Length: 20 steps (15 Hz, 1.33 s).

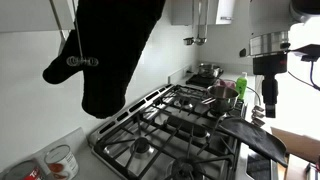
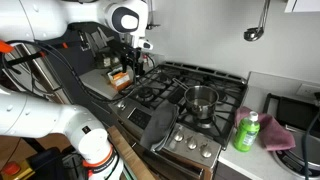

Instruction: Pick up the gray towel from the stove and use it to move the pot from the front right stove plate onto the rear right stove plate before putting it down on the stove

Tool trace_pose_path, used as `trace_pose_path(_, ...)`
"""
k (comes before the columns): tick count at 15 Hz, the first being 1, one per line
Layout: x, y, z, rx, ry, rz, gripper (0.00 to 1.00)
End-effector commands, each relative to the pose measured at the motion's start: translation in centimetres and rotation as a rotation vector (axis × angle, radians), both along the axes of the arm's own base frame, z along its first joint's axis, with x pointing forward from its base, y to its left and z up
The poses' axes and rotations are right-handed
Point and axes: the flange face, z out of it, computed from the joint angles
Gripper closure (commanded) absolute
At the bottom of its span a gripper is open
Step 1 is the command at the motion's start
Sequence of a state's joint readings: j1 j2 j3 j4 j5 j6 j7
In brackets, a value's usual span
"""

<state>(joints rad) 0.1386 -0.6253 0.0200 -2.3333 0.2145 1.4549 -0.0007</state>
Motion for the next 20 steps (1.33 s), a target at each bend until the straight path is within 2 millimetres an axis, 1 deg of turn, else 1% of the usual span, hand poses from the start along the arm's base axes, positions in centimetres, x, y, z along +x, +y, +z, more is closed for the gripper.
trace_pose_path(1,0.0,0.0,0.1,0.0,0.001,0.0,0.0)
trace_pose_path(7,0.0,0.0,0.1,0.0,0.0,0.0,0.0)
trace_pose_path(8,0.0,-0.1,-0.4,-0.035,-0.003,0.002,0.0)
trace_pose_path(9,0.0,-0.5,-1.5,-0.125,-0.009,0.008,0.0)
trace_pose_path(10,0.0,-0.7,-1.9,-0.17,-0.017,0.017,0.0)
trace_pose_path(12,0.1,-1.0,-3.6,-0.25,-0.054,0.045,0.0)
trace_pose_path(14,0.4,-1.1,-5.8,-0.284,-0.108,0.058,0.0)
trace_pose_path(16,1.0,-1.2,-8.0,-0.27,-0.167,0.02,0.0)
trace_pose_path(17,1.3,-0.8,-6.1,-0.25,-0.13,0.043,0.0)
trace_pose_path(18,1.4,-0.9,-7.1,-0.25,-0.144,0.034,0.0)
trace_pose_path(20,1.4,-1.0,-7.9,-0.25,-0.148,0.03,0.0)
